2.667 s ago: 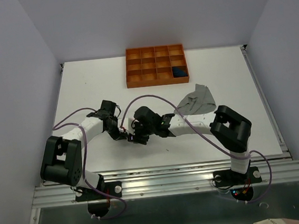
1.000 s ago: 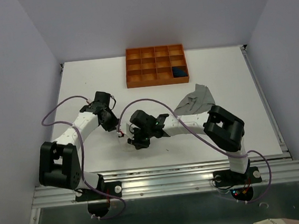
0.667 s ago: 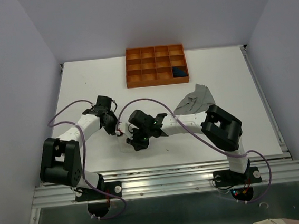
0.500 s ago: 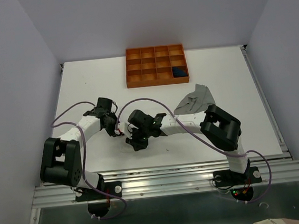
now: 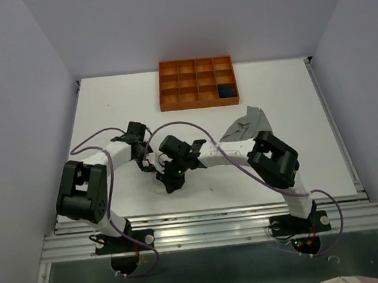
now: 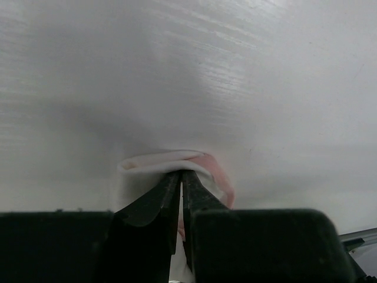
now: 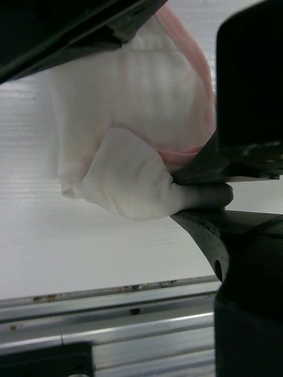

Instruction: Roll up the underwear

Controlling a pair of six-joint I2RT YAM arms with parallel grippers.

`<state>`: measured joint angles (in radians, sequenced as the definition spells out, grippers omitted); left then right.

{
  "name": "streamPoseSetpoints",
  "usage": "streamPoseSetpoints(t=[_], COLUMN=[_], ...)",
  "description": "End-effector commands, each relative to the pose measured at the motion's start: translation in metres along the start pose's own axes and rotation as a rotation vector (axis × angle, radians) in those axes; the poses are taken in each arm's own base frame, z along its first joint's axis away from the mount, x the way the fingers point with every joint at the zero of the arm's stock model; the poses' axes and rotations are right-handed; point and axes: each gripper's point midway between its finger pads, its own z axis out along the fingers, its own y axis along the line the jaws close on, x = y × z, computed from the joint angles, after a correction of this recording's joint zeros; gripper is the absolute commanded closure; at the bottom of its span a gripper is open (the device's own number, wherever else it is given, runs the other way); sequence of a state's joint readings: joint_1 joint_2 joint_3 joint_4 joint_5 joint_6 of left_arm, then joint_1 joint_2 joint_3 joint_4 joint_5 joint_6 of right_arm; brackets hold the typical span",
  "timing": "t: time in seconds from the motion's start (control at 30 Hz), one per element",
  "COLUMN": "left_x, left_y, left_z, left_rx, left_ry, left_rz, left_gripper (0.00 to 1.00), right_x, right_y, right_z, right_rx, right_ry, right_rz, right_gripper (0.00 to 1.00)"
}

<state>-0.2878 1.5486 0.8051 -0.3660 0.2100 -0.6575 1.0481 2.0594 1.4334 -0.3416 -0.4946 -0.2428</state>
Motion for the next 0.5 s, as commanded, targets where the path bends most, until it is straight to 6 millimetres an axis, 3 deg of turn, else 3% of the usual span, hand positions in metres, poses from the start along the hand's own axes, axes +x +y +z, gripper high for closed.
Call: streamPoseSetpoints(t=[0.0,0.13,0.2,0.27,0.3,0.47], left_x=[-0.004,-0.001,0.001,0.003,0.004,0.006], left_y=[0.005,0.007,0.009,0.01,0.009,0.012], left_z=[0.014,0.018,0.019,0.02,0.02,0.018], left_rx=[-0.045,-0.052,-0.056,-0.055,-0.049,-0.056], left_ry=[-0.017,-0.007,-0.005,0.0,0.0,-0.008], left_rz=[0.055,0.053,0.04,0.028,0.025,0.001], left_gripper=[0.82,0.86,0.86,0.9,0.91,0.94], right_x=[-0.006,0.003,0.008,0.008,-0.003,0.01], right_y=[0.023,0.018,0.006,-0.005,-0.013,-0.029], right_z=[0.002,0.012,0.012,0.007,0.004,0.001], right_rx=[-0.182,-0.218,-0.177,-0.161,-0.138,-0.059], right_ry=[-0.008,-0.002,-0.029,-0.062,-0.115,-0.139], right_rz=[0.166,0.341,0.456,0.519,0.534,0.628], right_gripper=[0.99,0.99,0.99,0.99,0.99,0.99])
